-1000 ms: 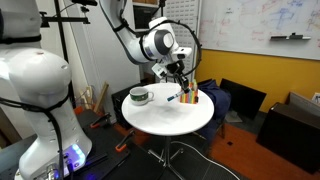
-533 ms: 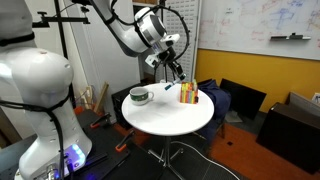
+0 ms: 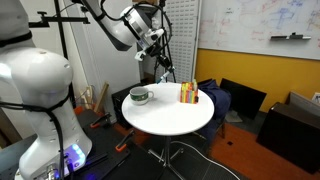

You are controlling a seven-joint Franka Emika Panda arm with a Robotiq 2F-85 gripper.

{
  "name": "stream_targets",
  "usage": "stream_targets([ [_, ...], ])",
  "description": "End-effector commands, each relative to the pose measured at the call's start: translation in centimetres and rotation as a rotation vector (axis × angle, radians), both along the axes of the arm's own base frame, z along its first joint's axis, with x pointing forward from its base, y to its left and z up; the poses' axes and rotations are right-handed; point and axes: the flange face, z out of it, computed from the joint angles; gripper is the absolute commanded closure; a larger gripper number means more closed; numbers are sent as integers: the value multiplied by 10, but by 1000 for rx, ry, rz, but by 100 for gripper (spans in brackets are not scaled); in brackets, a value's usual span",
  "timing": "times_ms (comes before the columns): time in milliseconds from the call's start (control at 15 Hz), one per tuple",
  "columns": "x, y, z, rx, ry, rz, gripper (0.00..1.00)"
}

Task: Pick the marker and put it in the cup

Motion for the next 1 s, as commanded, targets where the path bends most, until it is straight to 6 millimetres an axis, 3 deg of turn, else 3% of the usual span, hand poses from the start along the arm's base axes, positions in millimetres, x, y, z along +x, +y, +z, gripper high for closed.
stream_targets([
  [0,-4,27,4,-37,-5,5,95],
  [267,-4,52,2,-55,-3,34,95],
  [933,-7,87,-7,-76,21,104,95],
])
